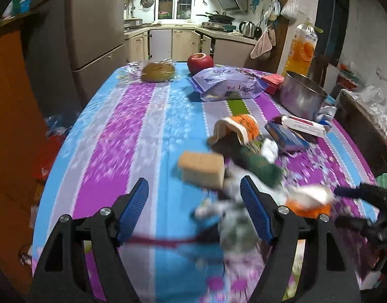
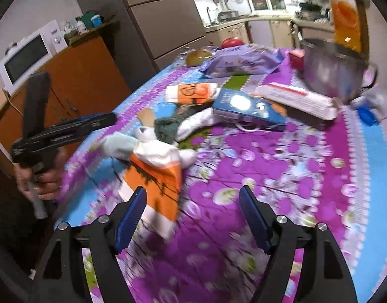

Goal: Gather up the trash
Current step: 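Grasp the tan sponge with the left gripper while right grasps the orange paper cone, then carry the sponge and paper cone in both grippers over the green bin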

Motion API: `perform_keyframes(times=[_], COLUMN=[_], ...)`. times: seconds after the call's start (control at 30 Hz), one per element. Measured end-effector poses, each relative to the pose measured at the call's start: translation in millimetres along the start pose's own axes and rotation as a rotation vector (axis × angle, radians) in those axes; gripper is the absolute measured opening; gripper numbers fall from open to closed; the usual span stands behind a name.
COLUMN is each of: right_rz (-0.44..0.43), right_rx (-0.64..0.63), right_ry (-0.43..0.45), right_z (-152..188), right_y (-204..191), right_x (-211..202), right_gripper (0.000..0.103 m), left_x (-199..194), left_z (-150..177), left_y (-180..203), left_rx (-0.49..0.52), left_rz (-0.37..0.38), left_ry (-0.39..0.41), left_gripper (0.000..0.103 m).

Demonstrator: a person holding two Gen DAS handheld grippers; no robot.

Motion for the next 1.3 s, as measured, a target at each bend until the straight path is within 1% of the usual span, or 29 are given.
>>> perform_keyframes(times=[0.03,0.07,0.13,0.17,0.23,0.3,0.33,0.37,0.4,0.43,0.47,0.5,0.53,0.67,0.77,0.87,1.0,1.07,1.13,1.23,1.3], right_rz=[-0.017,-0.032,-0.064,-0.079,-0.109,-0.134,-0.143,-0.153,-0.158,-0.162,-0.170,-0.178,-0.191,-0.255,-0.244,-0.211,-0.171,-0.134,-0.114,-0.074,-0.030], right_rx=[0.007,0.013,0.011,0.009,0.009,0.009,0.008,0.008,0.010,0.014,0.020,0.022,0.019,0.020,0.031,0.054,0.109,0.148,0.189,0.261,0.295], right_ry=[-0.001,-0.001,-0.005,-0.009,-0.013,-0.021,-0.028,-0.038,-0.048,-0.053,-0.055,-0.060,-0.063,-0.048,-0.010,0.042,0.105,0.146,0.178,0.217,0.230], right_z=[-1,-3,-5,-6,-6,-8,-8,-7,-5,-4,-3,-2,-2,3,7,12,20,26,30,34,38], right_y=[0,0,-3,-5,-7,-9,-9,-9,-9,-9,-9,-11,-13,-23,-20,-11,4,13,22,38,50], right_x=[3,6,13,16,21,27,29,32,33,35,37,38,38,22,-8,-40,-77,-99,-115,-140,-156], right_gripper=[0.076,0.076,0.075,0.075,0.071,0.061,0.059,0.057,0.057,0.057,0.052,0.037,0.030,0.018,0.011,0.010,0.010,0.010,0.010,0.010,0.010], left_x=[7,17,34,42,56,65,69,73,72,71,71,71,69,54,26,7,-15,-25,-34,-47,-54], left_z=[-3,-7,-8,-8,-6,-4,-2,0,-1,-1,0,1,1,-2,-6,-6,0,2,5,5,4], left_y=[6,11,11,10,3,0,-3,-3,-3,-2,-2,-2,-3,-12,-24,-35,-39,-30,-18,12,40], left_rx=[0.031,0.068,0.088,0.091,0.077,0.063,0.049,0.038,0.035,0.037,0.038,0.036,0.032,0.009,-0.006,-0.034,-0.060,-0.040,-0.019,0.029,0.086], left_rz=[0.024,0.031,-0.011,-0.012,-0.021,0.012,0.025,0.042,0.047,0.055,0.054,0.052,0.044,0.008,-0.036,-0.058,-0.076,-0.089,-0.083,-0.042,-0.019], left_ry=[0.000,0.002,-0.012,-0.024,-0.049,-0.075,-0.089,-0.105,-0.099,-0.097,-0.096,-0.094,-0.089,-0.045,0.014,0.044,0.047,0.047,0.045,0.049,0.062], left_gripper=[0.072,0.072,0.072,0.072,0.072,0.070,0.062,0.057,0.055,0.048,0.048,0.048,0.047,0.046,0.046,0.046,0.046,0.046,0.046,0.046,0.046])
Point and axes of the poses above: each gripper's, at about its wrist camera, not at the fingertips, and x roughly the way its jaws point, y to its right, z to its underside, the point moved 8 cm from there along x, roughly the way its jaws point, and after that the axes turned 2 degrees about -y, right-handed, at the moved point
